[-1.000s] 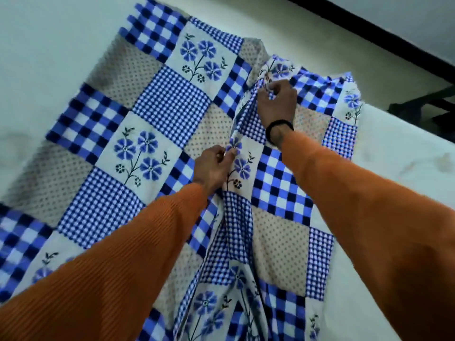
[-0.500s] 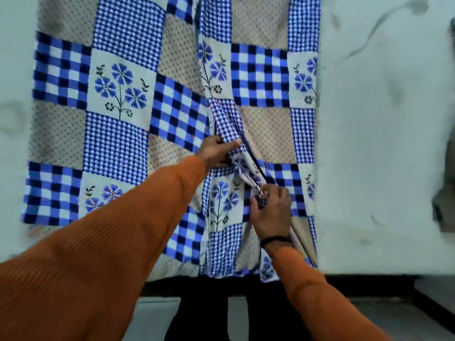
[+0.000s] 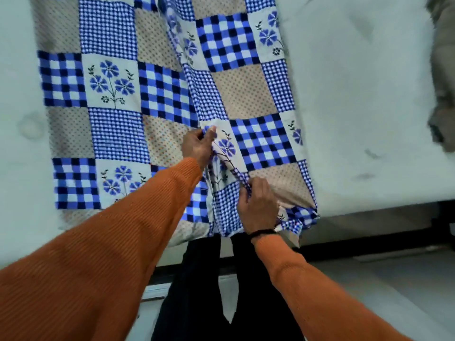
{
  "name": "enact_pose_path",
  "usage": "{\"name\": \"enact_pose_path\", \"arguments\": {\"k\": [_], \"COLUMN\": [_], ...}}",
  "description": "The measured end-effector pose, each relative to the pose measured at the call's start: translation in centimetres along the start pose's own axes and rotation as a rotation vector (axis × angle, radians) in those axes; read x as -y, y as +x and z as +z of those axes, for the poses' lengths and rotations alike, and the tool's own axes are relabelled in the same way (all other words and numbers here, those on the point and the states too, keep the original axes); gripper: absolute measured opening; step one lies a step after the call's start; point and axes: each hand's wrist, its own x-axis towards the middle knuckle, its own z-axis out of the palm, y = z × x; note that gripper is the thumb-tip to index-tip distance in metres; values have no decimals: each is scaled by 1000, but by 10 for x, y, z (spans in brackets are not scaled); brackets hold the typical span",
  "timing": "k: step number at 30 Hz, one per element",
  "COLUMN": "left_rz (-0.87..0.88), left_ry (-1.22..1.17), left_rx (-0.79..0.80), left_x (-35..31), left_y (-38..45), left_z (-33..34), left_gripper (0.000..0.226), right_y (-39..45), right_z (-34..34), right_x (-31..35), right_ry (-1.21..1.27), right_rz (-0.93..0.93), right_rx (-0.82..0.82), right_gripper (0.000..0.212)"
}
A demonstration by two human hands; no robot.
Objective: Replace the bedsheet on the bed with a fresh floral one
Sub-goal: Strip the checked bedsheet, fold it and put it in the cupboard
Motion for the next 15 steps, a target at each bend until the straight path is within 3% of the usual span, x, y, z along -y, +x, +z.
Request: {"name": "enact_pose_path", "arguments": {"k": [4,7,9,11,13,15], "left_rz": [95,-74,-264,-399,-403,-302], "left_ry": [-1,-88,-50,44,161,269], "left_rx": [-110,-129,36,253,413,494], "left_x": [13,32,43,49,61,73], "left_y": [-18,-7,-1,-15,-23,-21], "left_z": [-30,-53,-65,-72,-83,-94], "left_gripper": [38,45,52,38,29,29], "right_y": [-38,-51,-57,-59,-63,-67], "right_z": [22,48,66,79,92,100], "right_x": [37,68,83,96,110,124], "right_ry": [114,196,226,229,95,-10], "right_rz": [-37,-36,46,150,211,301], "right_rx": [80,189,291,352,313,214], "right_gripper": [24,46,53,45,48,66]}}
